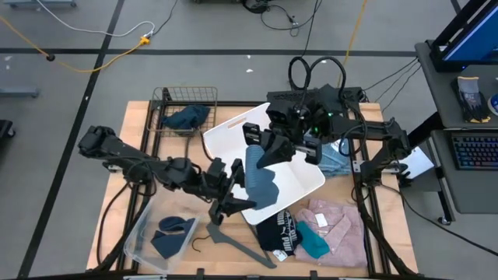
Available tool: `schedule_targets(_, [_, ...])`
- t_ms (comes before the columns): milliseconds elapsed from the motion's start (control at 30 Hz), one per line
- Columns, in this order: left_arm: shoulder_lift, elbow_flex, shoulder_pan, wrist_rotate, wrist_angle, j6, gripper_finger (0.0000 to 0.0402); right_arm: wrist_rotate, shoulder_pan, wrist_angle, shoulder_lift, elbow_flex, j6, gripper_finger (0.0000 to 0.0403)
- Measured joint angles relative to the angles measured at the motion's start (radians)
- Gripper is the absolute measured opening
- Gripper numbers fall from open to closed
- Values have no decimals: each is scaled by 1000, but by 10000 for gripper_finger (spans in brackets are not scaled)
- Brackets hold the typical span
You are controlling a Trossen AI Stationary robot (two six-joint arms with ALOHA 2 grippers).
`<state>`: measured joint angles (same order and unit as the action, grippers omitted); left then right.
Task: Pick & Place Cloths
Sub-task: Put the blue sock into the transparent bin
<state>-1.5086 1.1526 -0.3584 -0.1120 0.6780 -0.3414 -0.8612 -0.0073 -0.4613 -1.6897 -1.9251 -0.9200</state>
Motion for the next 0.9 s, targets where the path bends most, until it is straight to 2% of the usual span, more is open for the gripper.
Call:
schedule_targets(200, [-13, 0, 29, 3, -2, -36, 280, 26, -21, 6, 0, 0, 43, 2])
schedule_targets(300, [-13, 0, 40, 9, -10, -31, 262, 26, -21, 10, 0, 0, 50, 2])
schedule_targets(433, [-13, 0, 47, 45, -10, -11, 188, 26, -20, 10, 0, 0, 52, 2])
schedule_targets(600, [-13, 0, 51, 111, 1, -9, 35, 51, -23, 10, 0, 0, 73, 14])
schedule_targets(633, [-13, 0, 51, 132, 14, -7, 18, 50, -25, 10, 0, 0, 72, 15])
schedule_targets(767, [-13, 0, 49, 241, 70, -3, 11, 49, -38, 24, 0, 0, 70, 15])
schedule_targets(900, [-3, 0, 26, 308, 120, -2, 5, 47, -63, 56, 0, 0, 42, 19])
